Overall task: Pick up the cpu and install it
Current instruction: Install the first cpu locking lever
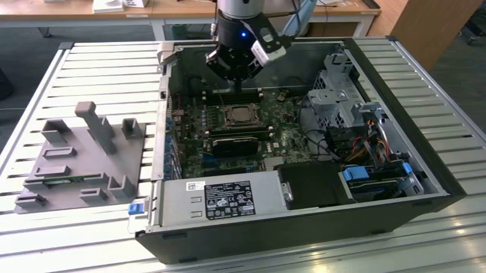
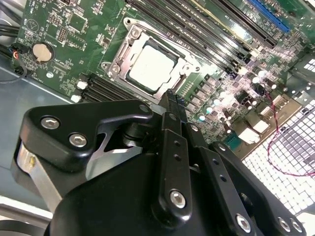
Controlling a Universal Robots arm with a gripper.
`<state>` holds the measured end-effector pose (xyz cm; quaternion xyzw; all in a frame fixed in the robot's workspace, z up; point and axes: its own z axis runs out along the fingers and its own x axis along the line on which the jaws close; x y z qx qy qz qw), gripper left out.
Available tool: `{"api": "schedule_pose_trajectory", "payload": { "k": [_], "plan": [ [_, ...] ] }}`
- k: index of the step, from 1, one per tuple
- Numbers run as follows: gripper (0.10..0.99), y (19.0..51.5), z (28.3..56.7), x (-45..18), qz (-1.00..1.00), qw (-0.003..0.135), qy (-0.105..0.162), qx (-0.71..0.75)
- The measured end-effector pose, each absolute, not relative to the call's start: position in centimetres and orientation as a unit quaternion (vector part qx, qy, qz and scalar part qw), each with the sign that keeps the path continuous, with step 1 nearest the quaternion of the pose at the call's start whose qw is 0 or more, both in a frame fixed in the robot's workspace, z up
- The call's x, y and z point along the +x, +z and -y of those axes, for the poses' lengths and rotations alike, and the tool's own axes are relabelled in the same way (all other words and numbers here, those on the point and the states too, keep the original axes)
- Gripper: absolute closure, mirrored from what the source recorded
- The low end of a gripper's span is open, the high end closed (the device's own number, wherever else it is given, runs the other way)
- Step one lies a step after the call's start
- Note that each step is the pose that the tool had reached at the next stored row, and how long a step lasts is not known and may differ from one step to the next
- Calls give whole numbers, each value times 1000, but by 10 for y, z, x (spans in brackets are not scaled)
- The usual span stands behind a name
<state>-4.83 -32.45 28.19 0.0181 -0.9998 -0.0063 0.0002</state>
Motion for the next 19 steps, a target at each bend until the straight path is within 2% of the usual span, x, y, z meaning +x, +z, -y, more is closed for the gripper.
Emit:
{"api": "schedule_pose_trajectory", "payload": {
  "k": [19],
  "plan": [
    [980, 281, 324, -63, 1000, 0, -6, 18]
  ]
}}
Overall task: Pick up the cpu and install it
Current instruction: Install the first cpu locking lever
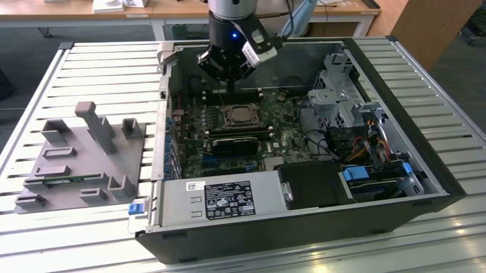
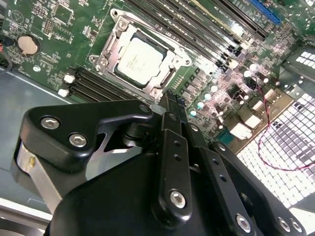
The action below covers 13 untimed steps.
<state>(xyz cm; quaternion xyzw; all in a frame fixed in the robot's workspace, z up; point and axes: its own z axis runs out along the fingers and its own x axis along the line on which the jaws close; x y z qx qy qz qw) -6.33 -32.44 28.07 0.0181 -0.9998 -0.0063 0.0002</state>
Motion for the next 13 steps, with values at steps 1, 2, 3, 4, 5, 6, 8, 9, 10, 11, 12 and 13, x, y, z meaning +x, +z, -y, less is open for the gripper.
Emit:
{"api": "schedule_pose_trajectory", "payload": {
  "k": [1, 2, 3, 4, 5, 6, 8, 9, 10, 11, 12, 13],
  "plan": [
    [980, 281, 324, -64, 1000, 0, -6, 18],
    [980, 281, 324, -64, 1000, 0, -6, 18],
    [980, 281, 324, -64, 1000, 0, -6, 18],
    [980, 281, 324, -65, 1000, 0, -6, 18],
    [980, 281, 324, -65, 1000, 0, -6, 18],
    [980, 281, 325, -67, 1000, 0, -6, 18],
    [980, 281, 324, -72, 1000, 0, -8, 18],
    [980, 281, 324, -73, 1000, 0, -9, 18],
    [980, 281, 324, -75, 1000, 0, -9, 18],
    [980, 280, 324, -76, 1000, 0, -9, 18],
    [980, 280, 324, -78, 1000, 0, -10, 18],
    [980, 280, 324, -79, 1000, 0, -10, 18]
  ]
}}
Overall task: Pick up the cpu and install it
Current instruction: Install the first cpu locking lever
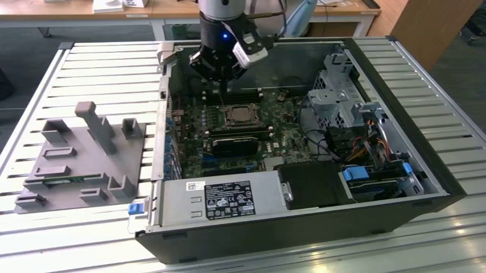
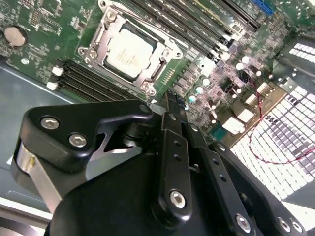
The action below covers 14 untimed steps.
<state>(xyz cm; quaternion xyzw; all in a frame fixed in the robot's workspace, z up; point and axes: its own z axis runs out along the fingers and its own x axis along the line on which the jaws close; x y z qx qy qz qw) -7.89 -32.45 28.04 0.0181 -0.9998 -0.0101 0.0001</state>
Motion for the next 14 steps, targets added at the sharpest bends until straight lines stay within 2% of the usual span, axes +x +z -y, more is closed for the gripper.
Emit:
{"api": "schedule_pose_trajectory", "payload": {
  "k": [14],
  "plan": [
    [980, 277, 320, -102, 1000, 0, -23, 14]
  ]
}}
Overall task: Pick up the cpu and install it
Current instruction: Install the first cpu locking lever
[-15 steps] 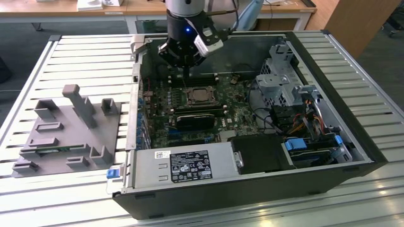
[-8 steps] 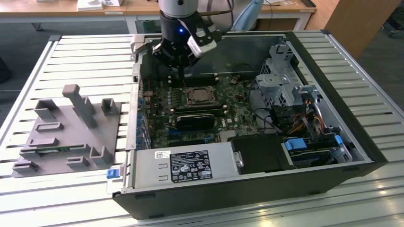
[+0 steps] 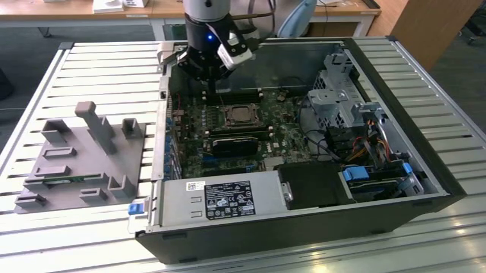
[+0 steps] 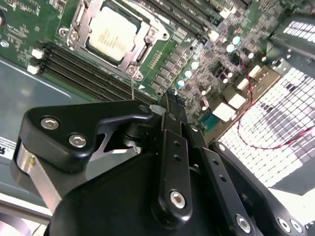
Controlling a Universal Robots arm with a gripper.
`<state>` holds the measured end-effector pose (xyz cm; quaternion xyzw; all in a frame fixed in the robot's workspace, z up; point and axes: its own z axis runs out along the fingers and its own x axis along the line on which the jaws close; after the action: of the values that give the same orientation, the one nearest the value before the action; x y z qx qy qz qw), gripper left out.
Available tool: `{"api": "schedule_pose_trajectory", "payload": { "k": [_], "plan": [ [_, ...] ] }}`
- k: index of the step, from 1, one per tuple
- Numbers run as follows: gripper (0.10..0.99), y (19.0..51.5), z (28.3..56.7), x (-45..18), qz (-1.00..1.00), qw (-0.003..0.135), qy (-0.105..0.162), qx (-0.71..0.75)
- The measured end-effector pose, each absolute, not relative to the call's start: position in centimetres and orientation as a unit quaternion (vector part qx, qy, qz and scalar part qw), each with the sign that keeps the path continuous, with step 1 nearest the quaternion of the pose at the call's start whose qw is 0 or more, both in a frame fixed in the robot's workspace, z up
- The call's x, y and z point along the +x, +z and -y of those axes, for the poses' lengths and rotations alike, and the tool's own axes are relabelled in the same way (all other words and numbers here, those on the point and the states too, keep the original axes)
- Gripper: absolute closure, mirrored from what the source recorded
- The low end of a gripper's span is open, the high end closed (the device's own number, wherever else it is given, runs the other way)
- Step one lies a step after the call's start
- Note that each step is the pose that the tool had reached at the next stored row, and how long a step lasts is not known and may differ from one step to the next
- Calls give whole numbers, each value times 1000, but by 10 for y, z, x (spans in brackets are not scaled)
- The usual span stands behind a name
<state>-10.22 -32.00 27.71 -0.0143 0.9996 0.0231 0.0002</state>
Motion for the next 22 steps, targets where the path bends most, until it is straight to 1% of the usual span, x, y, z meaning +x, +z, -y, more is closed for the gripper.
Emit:
{"api": "schedule_pose_trajectory", "payload": {
  "k": [4, 7, 10, 22],
  "plan": [
    [980, 273, 315, -103, -1000, 1, 23, -13],
    [980, 271, 314, -104, -1000, 8, 24, -13],
    [980, 269, 314, -104, -1000, 11, 24, -14],
    [980, 260, 302, -104, -1000, 11, 24, -14]
  ]
}}
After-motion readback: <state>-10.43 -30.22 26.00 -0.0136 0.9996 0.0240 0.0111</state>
